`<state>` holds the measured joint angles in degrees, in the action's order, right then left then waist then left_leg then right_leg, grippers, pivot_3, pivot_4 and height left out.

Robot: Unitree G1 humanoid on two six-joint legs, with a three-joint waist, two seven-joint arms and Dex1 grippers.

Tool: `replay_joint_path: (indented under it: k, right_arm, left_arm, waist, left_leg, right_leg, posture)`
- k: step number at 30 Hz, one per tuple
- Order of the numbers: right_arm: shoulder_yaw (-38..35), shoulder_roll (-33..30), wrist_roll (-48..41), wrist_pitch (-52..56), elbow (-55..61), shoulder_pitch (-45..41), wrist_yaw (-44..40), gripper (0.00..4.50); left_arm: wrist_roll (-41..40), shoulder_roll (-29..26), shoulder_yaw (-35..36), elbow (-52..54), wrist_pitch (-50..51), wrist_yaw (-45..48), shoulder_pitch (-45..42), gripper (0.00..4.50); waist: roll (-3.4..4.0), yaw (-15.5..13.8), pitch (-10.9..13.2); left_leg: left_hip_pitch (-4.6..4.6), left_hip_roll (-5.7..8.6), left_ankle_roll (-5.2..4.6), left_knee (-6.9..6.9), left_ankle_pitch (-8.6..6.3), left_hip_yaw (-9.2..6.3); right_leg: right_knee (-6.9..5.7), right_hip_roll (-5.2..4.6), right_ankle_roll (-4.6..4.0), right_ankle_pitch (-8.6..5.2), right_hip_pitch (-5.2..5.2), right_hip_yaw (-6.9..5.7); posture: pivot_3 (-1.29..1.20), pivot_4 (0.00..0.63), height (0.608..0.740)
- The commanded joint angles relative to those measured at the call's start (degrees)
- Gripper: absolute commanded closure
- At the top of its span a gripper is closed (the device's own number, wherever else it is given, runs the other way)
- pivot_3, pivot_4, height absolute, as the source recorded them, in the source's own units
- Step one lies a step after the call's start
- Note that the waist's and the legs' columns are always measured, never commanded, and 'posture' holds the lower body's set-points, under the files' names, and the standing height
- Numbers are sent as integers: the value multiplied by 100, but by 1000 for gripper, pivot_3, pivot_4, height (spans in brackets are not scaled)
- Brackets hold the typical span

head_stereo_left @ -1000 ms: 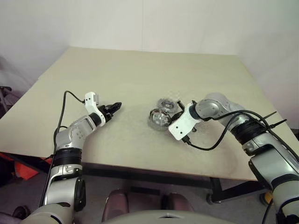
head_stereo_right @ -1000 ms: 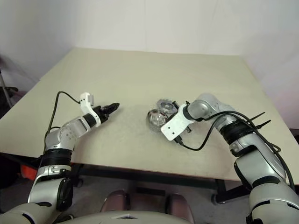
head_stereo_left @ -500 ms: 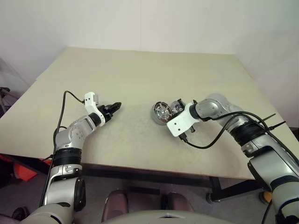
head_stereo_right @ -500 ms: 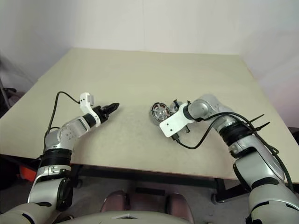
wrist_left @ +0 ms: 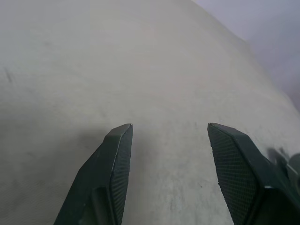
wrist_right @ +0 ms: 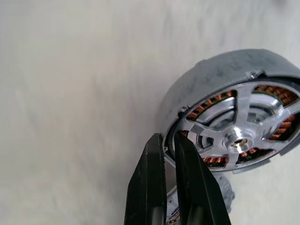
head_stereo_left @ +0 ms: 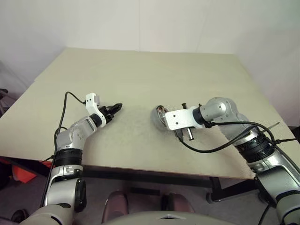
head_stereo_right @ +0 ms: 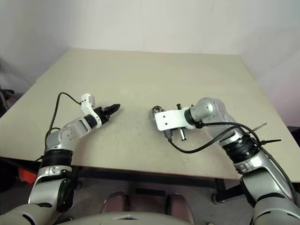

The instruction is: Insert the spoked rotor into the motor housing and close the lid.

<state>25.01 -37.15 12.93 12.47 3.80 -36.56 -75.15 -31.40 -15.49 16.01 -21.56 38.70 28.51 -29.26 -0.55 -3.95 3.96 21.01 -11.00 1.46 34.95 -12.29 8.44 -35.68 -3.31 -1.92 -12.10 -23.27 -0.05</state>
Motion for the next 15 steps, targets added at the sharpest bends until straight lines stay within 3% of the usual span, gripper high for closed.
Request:
replay_joint_path:
  k: [1, 15]
  right_arm:
    - [-23, 176, -2, 396, 249, -54, 232, 4496]
    - [458, 631, 266, 582, -483, -208, 742, 4496]
  left_arm:
    - [-45, -28, 27, 154, -48, 28, -131, 1760]
    - [-98, -53, 102, 359, -3, -50, 16, 1760]
  waist:
    - [0, -10, 0]
    - [0, -34, 0]
  left_leg:
    - [0, 0, 2, 0, 1, 0]
    - [-1, 6, 19, -2, 9, -1]
  right_leg:
    - [0, 0, 0, 0, 0, 0]
    - [2, -4, 1, 0, 4, 0]
  posture:
    - [0, 0, 740]
    - [0, 0, 740]
